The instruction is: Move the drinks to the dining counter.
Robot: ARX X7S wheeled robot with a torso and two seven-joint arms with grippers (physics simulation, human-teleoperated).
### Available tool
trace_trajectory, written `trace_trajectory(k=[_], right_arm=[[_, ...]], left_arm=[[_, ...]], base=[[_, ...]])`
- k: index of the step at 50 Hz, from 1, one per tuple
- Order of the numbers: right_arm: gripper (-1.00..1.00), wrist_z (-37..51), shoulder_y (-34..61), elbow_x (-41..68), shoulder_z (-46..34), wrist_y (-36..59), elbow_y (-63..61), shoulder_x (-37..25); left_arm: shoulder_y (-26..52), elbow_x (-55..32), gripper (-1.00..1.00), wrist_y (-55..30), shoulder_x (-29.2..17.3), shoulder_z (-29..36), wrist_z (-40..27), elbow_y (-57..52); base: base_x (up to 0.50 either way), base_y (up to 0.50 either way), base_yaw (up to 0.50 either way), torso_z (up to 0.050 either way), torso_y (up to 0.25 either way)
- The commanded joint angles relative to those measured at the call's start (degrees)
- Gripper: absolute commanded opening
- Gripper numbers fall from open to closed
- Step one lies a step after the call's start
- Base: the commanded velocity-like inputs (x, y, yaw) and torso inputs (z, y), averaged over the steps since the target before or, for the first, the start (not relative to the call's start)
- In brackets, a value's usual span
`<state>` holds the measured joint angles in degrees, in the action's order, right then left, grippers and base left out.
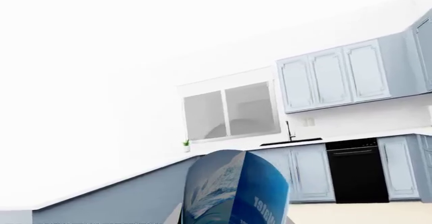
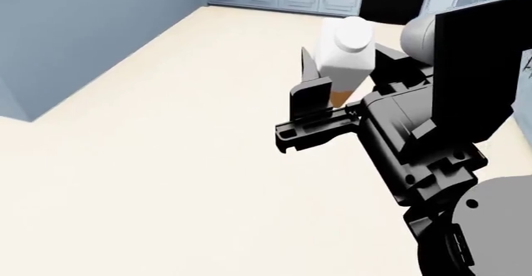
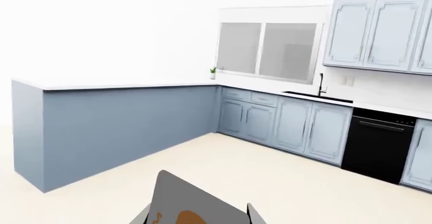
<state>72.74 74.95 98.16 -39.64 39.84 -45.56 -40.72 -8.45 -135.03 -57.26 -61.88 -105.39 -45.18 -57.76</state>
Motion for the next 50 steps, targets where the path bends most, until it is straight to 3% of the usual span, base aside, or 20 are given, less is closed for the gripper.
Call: trace_trajectory(k=[1,33,50], right_arm=[[-1.0,0.3,0.3,-0.6,0.6,0.6,0.0,-0.3],[-1.0,1.5,0.1,-0.1,-0.2,0.8,0.8,-0.8],[-1.0,0.2,-1.1,0.0,1.2,-1.4,0.5,-1.1]], left_arm=[[1.0,0.1,-1.0,0.2,-0.1,0.3,-0.7,0.2],[2.4,-0.5,-1.0,-0.6,-0.1,1.0,-1.2,0.4],[3.2,-0.4,-1.0,-1.0,0.1,2.0,-1.4,0.2]], base=[[-0.13,0.44,0.36,0.0,0.0],[-0.16,0.43,0.36,0.001,0.002],[-0.37,0.36,0.0,0.0,0.002]])
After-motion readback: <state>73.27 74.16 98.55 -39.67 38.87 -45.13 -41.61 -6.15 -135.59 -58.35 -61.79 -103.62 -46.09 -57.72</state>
